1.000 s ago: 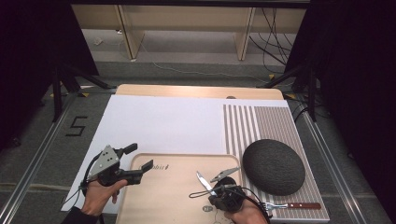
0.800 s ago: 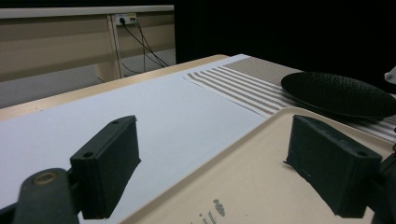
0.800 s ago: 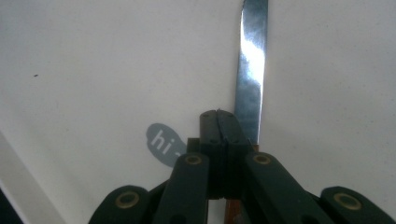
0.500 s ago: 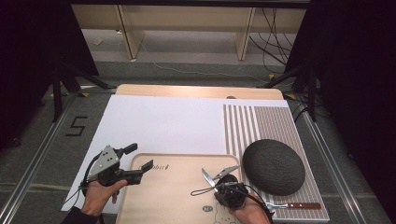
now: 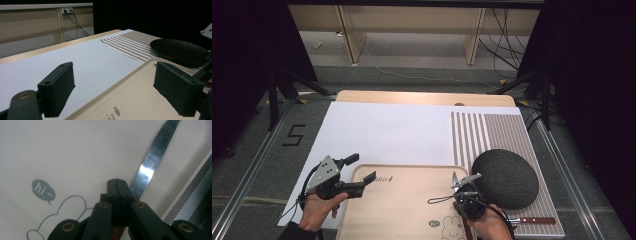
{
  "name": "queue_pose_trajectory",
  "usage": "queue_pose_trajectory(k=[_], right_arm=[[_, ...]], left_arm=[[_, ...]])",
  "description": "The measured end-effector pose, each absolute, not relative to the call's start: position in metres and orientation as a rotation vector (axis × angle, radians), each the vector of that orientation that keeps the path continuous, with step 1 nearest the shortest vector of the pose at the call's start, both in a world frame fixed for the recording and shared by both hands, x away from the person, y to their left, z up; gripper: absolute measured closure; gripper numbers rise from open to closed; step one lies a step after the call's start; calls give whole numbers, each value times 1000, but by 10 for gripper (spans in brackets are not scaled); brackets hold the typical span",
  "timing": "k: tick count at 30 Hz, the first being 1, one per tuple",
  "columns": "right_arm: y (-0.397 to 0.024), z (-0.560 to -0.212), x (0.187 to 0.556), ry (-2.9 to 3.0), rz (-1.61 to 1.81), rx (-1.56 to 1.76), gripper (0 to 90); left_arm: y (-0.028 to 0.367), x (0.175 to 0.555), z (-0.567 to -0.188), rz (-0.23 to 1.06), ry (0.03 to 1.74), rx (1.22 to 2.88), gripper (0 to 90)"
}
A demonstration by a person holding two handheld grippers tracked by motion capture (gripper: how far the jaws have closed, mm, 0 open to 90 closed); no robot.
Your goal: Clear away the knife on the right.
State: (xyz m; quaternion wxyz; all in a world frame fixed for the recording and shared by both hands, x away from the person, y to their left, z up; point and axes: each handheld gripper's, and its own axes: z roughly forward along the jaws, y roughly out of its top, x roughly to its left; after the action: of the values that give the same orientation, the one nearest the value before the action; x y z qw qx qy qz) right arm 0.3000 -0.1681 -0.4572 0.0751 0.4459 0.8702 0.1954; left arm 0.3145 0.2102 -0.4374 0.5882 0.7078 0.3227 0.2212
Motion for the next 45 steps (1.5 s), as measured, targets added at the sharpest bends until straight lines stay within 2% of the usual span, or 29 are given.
queue_pose_trajectory(k=[20, 22, 27, 32, 39, 45], right_arm=[[-174, -453, 300, 2602, 623, 1358, 889], [-174, -450, 299, 2595, 676, 1357, 834], [-176, -441, 299, 2589, 889, 1354, 598], [-180, -432, 300, 2563, 1074, 1381, 441], [-185, -423, 299, 2557, 1212, 1384, 311], [-190, -419, 298, 2514, 1276, 1362, 272]], left_arm=[[211, 315, -437, 516, 753, 1650, 160], [210, 314, -437, 515, 752, 1647, 160], [210, 314, -437, 513, 752, 1649, 159], [210, 315, -437, 511, 751, 1647, 160], [210, 315, -437, 505, 755, 1646, 159], [209, 315, -438, 506, 749, 1649, 159]])
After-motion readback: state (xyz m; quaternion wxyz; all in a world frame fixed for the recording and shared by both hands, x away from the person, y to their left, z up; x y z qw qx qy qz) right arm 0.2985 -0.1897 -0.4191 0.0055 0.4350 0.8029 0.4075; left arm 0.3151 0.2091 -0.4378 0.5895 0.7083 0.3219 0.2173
